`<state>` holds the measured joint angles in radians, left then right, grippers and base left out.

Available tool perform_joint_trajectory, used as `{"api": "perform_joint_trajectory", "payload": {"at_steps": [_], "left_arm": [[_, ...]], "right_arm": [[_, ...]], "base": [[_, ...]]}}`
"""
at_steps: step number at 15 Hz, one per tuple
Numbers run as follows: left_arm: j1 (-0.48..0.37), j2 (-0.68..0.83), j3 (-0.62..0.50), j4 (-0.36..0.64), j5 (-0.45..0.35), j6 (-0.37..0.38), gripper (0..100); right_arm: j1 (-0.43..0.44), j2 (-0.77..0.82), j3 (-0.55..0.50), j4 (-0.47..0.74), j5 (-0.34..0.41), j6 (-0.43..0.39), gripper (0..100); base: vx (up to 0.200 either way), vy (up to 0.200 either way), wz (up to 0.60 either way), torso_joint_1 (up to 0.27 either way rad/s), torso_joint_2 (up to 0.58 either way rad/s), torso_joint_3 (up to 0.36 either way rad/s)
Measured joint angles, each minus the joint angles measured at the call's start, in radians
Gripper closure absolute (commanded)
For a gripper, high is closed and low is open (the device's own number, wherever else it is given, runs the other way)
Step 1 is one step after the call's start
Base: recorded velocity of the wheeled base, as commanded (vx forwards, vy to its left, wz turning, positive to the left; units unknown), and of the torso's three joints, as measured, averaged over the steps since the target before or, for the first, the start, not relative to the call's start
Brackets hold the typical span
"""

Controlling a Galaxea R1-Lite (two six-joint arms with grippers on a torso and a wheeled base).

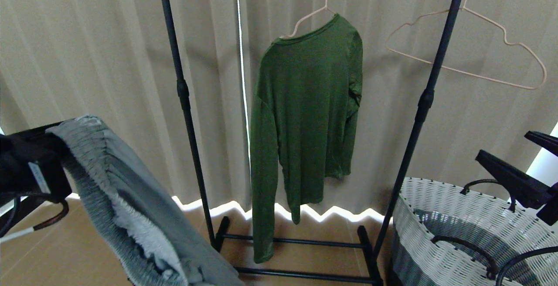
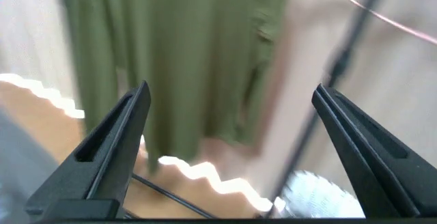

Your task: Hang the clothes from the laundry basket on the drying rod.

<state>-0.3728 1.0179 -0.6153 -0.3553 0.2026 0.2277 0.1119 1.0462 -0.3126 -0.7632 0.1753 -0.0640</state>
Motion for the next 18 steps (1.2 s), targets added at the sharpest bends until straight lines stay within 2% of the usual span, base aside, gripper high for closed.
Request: {"api": "perform_joint_trajectory", "payload": {"at_steps": [3, 5, 6, 9, 18], "left_arm": [[0.019, -0.059, 0.056, -0.004, -0.046, -0.037, 100], [0.030, -0.080, 0.066, -0.001, -0.119, -0.056, 100], [0.042, -0.087, 0.066, -0.001, -0.129, -0.055, 100], [0.066, -0.095, 0.059, -0.004, -0.131, -0.053, 100], [0.074, -0.094, 0.057, -0.002, -0.129, -0.045, 100]], "right_arm": [[-0.049, -0.010, 0.062, -0.005, -0.001, -0.001, 0], [-0.061, -0.004, 0.065, -0.010, -0.002, -0.008, 0], [-0.063, 0.009, 0.064, -0.011, -0.002, -0.018, 0], [-0.070, 0.071, 0.057, -0.016, -0.002, -0.078, 0], [-0.077, 0.007, 0.062, -0.011, -0.001, -0.083, 0]], "base": [[0.000, 0.000, 0.00, 0.000, 0.00, 0.000], [0.000, 0.000, 0.00, 0.000, 0.00, 0.000], [0.000, 0.000, 0.00, 0.000, 0.00, 0.000], [0.000, 0.000, 0.00, 0.000, 0.00, 0.000], [0.000, 0.000, 0.00, 0.000, 0.00, 0.000]]}}
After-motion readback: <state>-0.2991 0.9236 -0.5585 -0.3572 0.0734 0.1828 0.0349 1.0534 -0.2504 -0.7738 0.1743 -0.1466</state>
